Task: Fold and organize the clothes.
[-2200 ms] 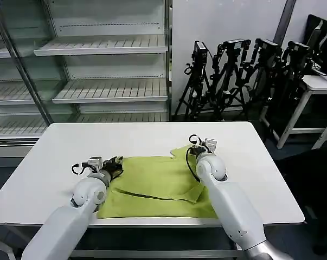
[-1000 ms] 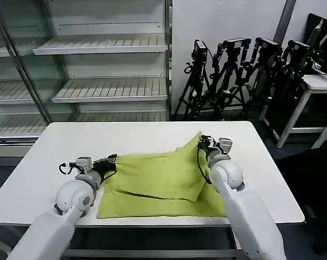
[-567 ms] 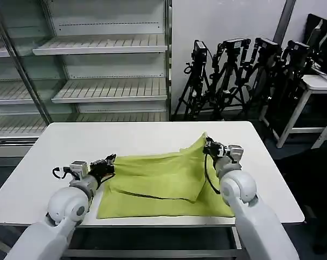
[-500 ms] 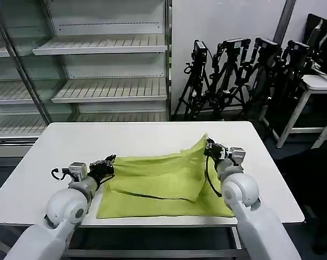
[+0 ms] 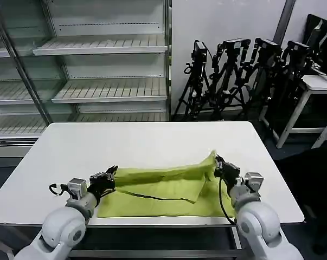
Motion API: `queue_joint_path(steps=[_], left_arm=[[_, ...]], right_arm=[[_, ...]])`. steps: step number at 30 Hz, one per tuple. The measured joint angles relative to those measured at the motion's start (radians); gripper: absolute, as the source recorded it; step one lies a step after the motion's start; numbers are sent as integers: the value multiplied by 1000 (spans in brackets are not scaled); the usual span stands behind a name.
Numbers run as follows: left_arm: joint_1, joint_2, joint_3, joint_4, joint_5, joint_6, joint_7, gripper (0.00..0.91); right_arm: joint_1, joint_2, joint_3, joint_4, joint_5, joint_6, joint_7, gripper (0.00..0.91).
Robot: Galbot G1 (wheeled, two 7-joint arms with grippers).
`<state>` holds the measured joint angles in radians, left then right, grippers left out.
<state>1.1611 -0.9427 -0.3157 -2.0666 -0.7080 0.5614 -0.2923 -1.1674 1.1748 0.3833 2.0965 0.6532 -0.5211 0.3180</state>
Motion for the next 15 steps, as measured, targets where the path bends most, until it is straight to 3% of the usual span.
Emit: queue_joint_path(steps=[10, 11, 12, 13, 14, 15], left_arm=[[59, -8, 0, -3, 86, -8, 19, 40], [61, -9, 2, -1, 96, -9, 22, 50], [63, -10, 3, 1, 105, -11, 24, 81], [65, -12, 3, 3, 114, -13, 25, 363], [67, -14, 3, 5, 123, -15, 25, 655], [70, -16, 3, 5, 129, -17, 25, 655]], right_arm=[[-100, 28, 8, -1, -61, 14, -12, 0], [-104, 31, 6, -4, -67, 12, -11, 151], [-109, 34, 5, -5, -74, 9, -10, 826], [-114, 36, 4, -5, -80, 7, -9, 907], [-119, 38, 4, -6, -86, 5, -8, 907], [-125, 40, 3, -5, -92, 4, -5, 907]])
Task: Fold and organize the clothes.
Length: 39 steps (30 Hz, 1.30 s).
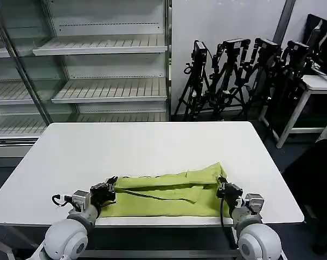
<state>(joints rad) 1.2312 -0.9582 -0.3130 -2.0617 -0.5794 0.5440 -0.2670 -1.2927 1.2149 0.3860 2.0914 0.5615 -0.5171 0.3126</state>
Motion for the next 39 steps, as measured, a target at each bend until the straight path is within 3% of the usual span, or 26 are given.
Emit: queue_joint_path(steps=[1, 13, 31, 33, 34, 39], left_arm=[[3, -2, -2, 0, 5, -2, 0, 907], [39, -33, -23, -36, 30, -39, -34, 907], [78, -161, 11, 3, 61, -45, -175, 907], [83, -166, 13, 4, 67, -39, -182, 453], [85, -169, 13, 4, 68, -38, -185, 111], [98, -183, 9, 0, 64, -37, -201, 40]], right_arm=[[-5, 2, -1, 1, -4, 0, 1, 907], [-85, 5, 32, 89, -56, 8, 2, 907], [-245, 37, 97, 242, -137, 30, 4, 907], [-251, 42, 100, 252, -143, 30, 5, 907], [-255, 44, 101, 257, -145, 31, 6, 907], [-274, 54, 104, 278, -158, 32, 7, 907]])
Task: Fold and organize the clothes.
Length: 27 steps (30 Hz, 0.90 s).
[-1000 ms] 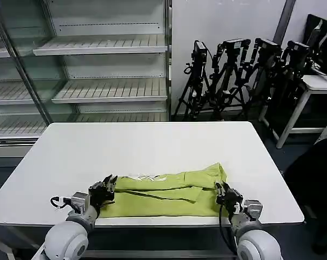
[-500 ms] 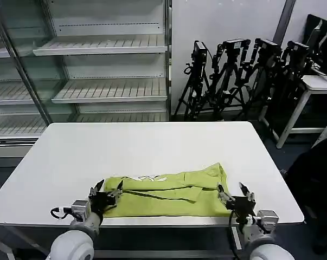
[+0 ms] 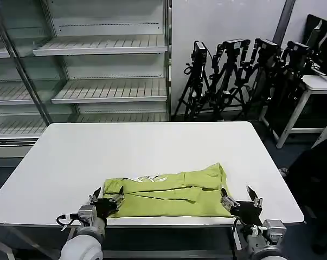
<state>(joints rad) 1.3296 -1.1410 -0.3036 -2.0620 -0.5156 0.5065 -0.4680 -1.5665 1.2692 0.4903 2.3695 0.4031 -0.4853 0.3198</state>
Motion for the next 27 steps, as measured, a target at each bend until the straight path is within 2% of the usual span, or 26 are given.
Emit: queue_joint_path(steps=[18, 27], left_arm=[[28, 8, -35, -19, -134, -34, -12, 30], [43, 38, -119, -40, -258, -42, 4, 30]], right_arm=[[-59, 9, 47, 69, -16, 12, -12, 907], [-70, 17, 63, 92, -13, 19, -11, 907]])
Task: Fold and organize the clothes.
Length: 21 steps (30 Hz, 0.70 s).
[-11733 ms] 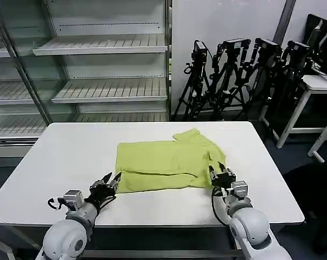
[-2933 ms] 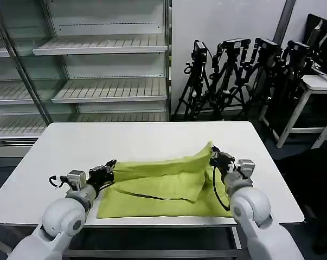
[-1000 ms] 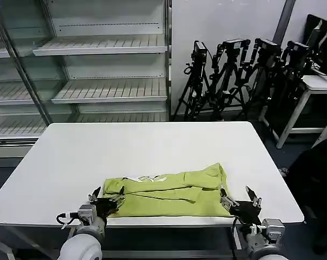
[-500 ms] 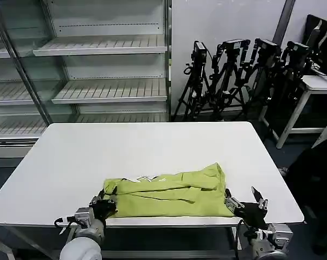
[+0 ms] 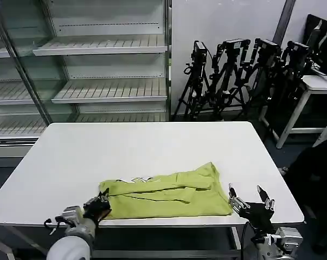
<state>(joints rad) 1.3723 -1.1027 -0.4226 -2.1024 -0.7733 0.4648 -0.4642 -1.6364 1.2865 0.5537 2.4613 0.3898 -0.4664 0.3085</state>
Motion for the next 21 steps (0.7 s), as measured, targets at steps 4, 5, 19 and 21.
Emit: queue_joint_path(steps=[4, 5, 19, 21], left_arm=[[12, 31, -64, -8, -63, -2, 7, 20], [16, 40, -80, -9, -78, -2, 10, 20], [24, 168, -330, 19, -293, 3, 56, 20], [23, 173, -345, 8, -329, 2, 57, 20]], right_arm=[[2, 0, 5, 6, 6, 0, 2, 907], [2, 0, 6, 7, 7, 0, 3, 907], [11, -21, 31, 8, 40, -3, 6, 907], [10, -23, 31, 6, 41, -2, 6, 907]])
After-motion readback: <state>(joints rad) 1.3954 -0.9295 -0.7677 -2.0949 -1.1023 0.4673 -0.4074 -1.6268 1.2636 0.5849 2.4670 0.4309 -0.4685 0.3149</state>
